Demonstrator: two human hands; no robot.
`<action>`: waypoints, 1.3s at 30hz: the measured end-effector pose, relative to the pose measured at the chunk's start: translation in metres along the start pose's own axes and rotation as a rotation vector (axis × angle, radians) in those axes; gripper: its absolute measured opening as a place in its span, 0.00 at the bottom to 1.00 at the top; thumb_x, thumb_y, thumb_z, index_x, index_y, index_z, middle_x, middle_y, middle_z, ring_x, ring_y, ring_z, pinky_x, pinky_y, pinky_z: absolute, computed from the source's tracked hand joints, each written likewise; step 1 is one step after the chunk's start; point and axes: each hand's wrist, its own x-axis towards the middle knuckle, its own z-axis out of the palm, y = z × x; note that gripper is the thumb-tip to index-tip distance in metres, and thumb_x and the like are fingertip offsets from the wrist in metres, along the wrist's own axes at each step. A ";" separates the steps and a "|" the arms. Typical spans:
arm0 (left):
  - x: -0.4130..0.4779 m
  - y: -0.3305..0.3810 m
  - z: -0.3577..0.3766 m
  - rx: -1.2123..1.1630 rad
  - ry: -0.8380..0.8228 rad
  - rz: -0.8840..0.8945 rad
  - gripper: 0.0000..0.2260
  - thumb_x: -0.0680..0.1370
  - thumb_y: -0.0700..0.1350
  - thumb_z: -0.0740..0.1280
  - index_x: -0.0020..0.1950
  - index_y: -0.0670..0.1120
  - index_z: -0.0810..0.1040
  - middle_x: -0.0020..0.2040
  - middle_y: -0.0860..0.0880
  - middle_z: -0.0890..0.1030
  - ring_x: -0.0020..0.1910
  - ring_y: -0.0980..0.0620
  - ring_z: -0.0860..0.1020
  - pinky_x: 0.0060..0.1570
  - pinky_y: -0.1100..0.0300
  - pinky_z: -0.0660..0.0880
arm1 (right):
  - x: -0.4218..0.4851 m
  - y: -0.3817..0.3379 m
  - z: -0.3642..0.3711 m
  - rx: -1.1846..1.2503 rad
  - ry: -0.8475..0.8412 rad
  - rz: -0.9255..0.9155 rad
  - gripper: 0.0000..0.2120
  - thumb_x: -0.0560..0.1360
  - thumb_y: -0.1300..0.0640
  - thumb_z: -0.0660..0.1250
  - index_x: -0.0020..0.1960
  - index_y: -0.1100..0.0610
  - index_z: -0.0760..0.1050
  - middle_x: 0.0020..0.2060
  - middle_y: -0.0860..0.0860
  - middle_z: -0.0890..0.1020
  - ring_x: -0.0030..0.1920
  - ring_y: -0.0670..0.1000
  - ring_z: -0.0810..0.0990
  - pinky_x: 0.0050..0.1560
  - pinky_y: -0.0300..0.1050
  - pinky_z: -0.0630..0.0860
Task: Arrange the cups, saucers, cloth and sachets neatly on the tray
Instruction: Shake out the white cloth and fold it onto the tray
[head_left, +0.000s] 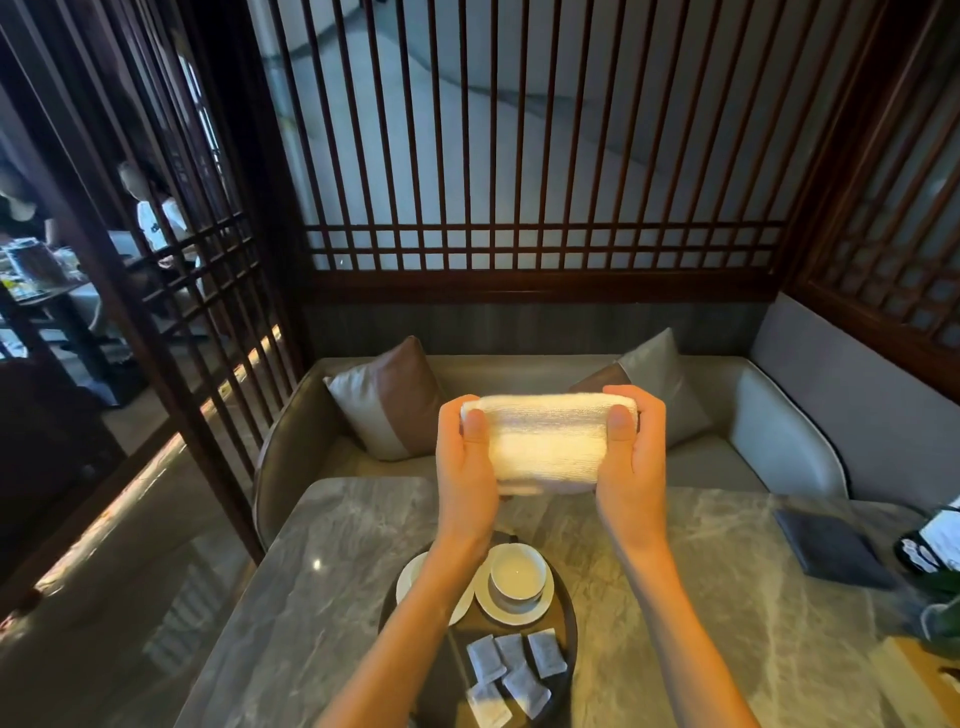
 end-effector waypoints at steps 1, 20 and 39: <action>-0.001 0.000 -0.001 -0.044 0.007 -0.082 0.05 0.82 0.58 0.54 0.51 0.67 0.68 0.51 0.61 0.75 0.52 0.56 0.77 0.47 0.59 0.79 | -0.001 0.001 0.002 0.000 -0.002 0.006 0.20 0.79 0.42 0.53 0.66 0.51 0.67 0.51 0.27 0.72 0.54 0.33 0.73 0.47 0.26 0.74; -0.021 -0.034 -0.058 -0.118 -0.153 -0.444 0.10 0.78 0.50 0.68 0.58 0.58 0.74 0.50 0.56 0.84 0.51 0.55 0.83 0.41 0.65 0.80 | -0.021 0.046 -0.010 0.034 -0.331 0.239 0.11 0.79 0.46 0.63 0.61 0.37 0.71 0.53 0.32 0.75 0.57 0.44 0.77 0.46 0.43 0.82; -0.026 -0.064 -0.121 0.001 -0.188 -0.671 0.15 0.79 0.42 0.66 0.66 0.42 0.74 0.59 0.43 0.82 0.57 0.45 0.82 0.58 0.48 0.79 | -0.052 0.107 0.019 0.489 -0.473 0.916 0.18 0.70 0.53 0.72 0.59 0.56 0.80 0.53 0.56 0.86 0.52 0.53 0.85 0.48 0.45 0.83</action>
